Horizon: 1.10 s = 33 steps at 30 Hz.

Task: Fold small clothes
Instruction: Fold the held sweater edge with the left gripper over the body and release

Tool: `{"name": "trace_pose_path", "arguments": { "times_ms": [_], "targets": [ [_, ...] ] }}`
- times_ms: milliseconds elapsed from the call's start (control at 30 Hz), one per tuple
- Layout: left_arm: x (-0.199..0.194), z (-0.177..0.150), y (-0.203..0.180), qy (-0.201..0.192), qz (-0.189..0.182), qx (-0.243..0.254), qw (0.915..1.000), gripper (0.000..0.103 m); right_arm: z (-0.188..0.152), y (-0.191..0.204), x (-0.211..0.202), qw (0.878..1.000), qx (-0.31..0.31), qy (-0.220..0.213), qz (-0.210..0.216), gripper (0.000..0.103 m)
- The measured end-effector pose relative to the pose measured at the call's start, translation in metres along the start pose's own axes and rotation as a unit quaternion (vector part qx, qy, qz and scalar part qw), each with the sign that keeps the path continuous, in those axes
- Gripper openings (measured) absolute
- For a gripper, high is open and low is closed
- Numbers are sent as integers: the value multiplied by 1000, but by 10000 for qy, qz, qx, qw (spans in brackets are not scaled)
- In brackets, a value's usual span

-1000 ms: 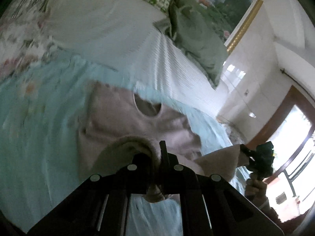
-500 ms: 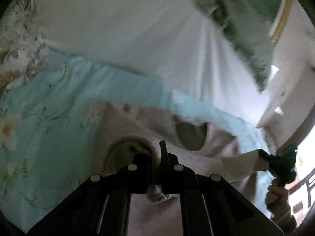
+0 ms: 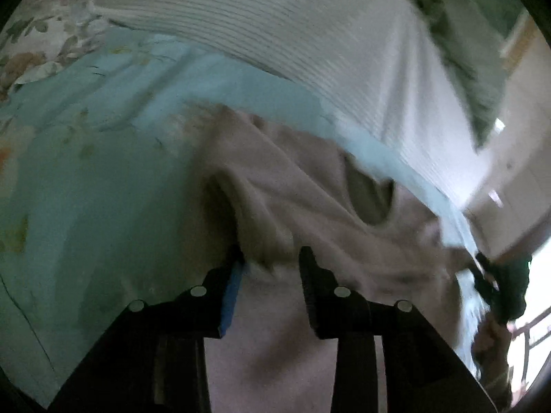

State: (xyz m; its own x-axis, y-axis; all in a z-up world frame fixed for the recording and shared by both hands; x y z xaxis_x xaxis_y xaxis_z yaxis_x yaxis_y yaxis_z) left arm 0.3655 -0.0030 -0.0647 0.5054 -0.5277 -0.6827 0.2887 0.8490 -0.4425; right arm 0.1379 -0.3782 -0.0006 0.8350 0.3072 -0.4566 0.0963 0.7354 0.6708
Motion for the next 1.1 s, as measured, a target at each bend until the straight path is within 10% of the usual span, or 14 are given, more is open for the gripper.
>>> {"name": "trace_pose_path", "arguments": {
  "times_ms": [233, 600, 733, 1100],
  "targets": [
    [22, -42, -59, 645, 68, 1046, 9924, 36, -63, 52, 80, 9629, -1914, 1808, -587, 42],
    [64, 56, 0, 339, 1282, 304, 9907, 12, 32, -24, 101, 9826, -521, 387, -1740, 41],
    [47, 71, 30, 114, 723, -662, 9951, 16, 26, -21, 71, 9851, -253, -60, -1703, 55],
    [-36, -47, -5, -98, -63, -961, 9953, 28, -56, 39, 29, 9977, -40, 9, -676, 66]
  ]
}}
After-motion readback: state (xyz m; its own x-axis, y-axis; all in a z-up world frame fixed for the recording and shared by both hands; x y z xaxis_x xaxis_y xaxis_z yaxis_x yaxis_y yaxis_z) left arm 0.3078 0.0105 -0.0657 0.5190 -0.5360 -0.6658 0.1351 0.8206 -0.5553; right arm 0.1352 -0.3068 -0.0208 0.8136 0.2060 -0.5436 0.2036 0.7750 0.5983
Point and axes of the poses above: each gripper's, at about its wrist camera, not at the fingertips, and x roughly the way its jaws point, y to its left, z to its top, the point moved 6 cm from there along x, roughly the way its jaws point, and after that the axes turned 1 degree about z, right-handed, at the moved point
